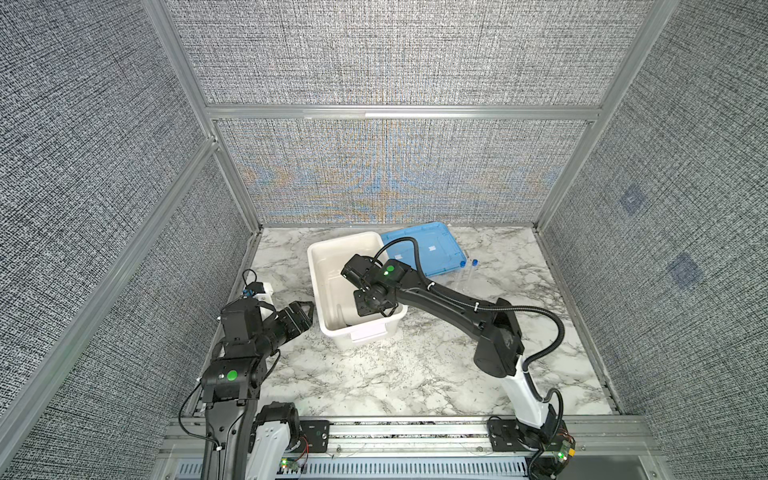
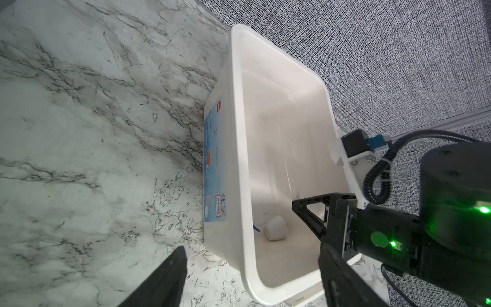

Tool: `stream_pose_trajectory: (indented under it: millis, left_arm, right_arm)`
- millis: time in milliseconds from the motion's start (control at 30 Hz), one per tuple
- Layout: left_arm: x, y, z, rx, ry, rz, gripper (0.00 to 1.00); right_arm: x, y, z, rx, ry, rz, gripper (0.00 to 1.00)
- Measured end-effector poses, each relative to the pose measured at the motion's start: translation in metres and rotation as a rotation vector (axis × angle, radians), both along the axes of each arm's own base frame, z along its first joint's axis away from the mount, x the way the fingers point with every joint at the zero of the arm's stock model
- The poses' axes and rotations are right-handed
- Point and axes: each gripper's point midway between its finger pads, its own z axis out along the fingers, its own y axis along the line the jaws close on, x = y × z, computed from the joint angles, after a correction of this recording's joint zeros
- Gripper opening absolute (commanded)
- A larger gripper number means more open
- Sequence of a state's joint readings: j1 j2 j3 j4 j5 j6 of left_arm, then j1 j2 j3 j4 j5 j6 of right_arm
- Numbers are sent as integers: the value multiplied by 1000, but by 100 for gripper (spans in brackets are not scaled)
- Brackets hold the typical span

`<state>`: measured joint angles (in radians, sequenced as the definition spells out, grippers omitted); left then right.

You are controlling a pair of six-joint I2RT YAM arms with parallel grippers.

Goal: Organize the chemistry lab equipment
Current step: 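Lower the test tube into the white bin with the right gripper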

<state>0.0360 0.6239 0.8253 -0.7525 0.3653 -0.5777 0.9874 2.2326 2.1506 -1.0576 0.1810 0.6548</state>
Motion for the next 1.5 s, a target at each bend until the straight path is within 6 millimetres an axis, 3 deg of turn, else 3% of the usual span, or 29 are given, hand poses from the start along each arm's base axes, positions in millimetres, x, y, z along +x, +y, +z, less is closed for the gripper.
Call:
stream_pose_trajectory:
  millis: [500, 767, 900, 1233, 1500]
  left_arm:
    - [-3, 4, -12, 23, 15, 11, 79]
    - [-4, 4, -12, 27, 9, 9, 79]
    - [-5, 4, -12, 30, 8, 8, 79]
    - [-4, 4, -12, 31, 8, 6, 79]
    - [-3, -1, -16, 2, 36, -10, 79]
  right_arm:
    - [10, -4, -55, -124, 81, -21, 3]
    - [12, -2, -74, -146, 102, -23, 3]
    - [11, -2, -77, -148, 107, -23, 8]
    - [10, 1, -73, -124, 117, -19, 22]
    - [13, 10, -26, -25, 55, -7, 41]
